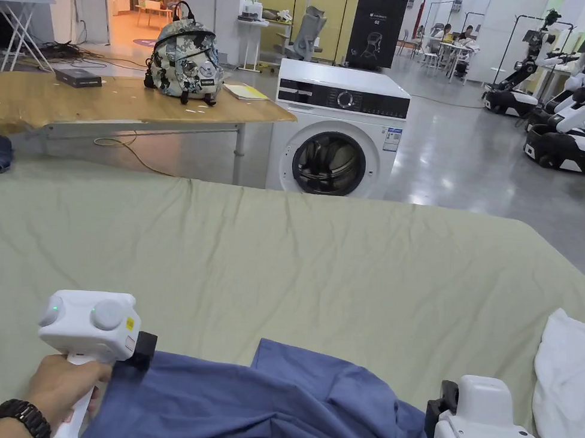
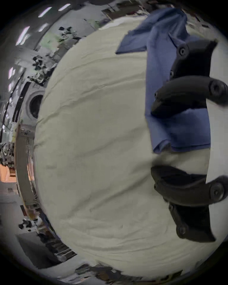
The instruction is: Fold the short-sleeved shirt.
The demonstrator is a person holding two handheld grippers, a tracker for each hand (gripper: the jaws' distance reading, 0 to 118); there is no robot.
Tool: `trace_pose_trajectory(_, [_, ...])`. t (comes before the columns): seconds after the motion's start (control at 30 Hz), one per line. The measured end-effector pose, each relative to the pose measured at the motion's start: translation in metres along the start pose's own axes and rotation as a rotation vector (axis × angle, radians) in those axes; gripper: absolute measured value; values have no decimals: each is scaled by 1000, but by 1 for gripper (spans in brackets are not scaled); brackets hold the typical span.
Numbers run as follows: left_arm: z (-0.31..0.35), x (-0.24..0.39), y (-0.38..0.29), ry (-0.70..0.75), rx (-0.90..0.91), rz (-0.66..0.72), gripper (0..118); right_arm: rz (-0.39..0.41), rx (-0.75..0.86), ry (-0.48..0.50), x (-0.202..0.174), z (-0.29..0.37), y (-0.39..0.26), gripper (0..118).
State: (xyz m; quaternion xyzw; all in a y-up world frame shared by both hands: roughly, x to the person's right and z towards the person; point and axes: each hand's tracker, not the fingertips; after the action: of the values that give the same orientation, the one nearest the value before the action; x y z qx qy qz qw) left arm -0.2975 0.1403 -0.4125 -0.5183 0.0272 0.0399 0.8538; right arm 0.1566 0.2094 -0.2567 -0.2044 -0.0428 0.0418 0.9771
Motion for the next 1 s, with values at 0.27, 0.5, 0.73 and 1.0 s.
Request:
trace_pose_trajectory(0.27, [11,-2,-11,-48,106,-35,0,-53,-41,9,6,-17,4,0])
trace_pose_trajectory(0.5, [65,-14,-42,-121,245,3,0,-88,-247,52,44,-65,37,0])
trace_pose_trajectory(0.73, [100,-16,-76,-139,307,11,0,-52,-506,97,59,-123,31,68])
trace_pose_trajectory(1.0, [101,-17,-99,-134,287,31,0,-102,-688,140,58,-161,-11,6])
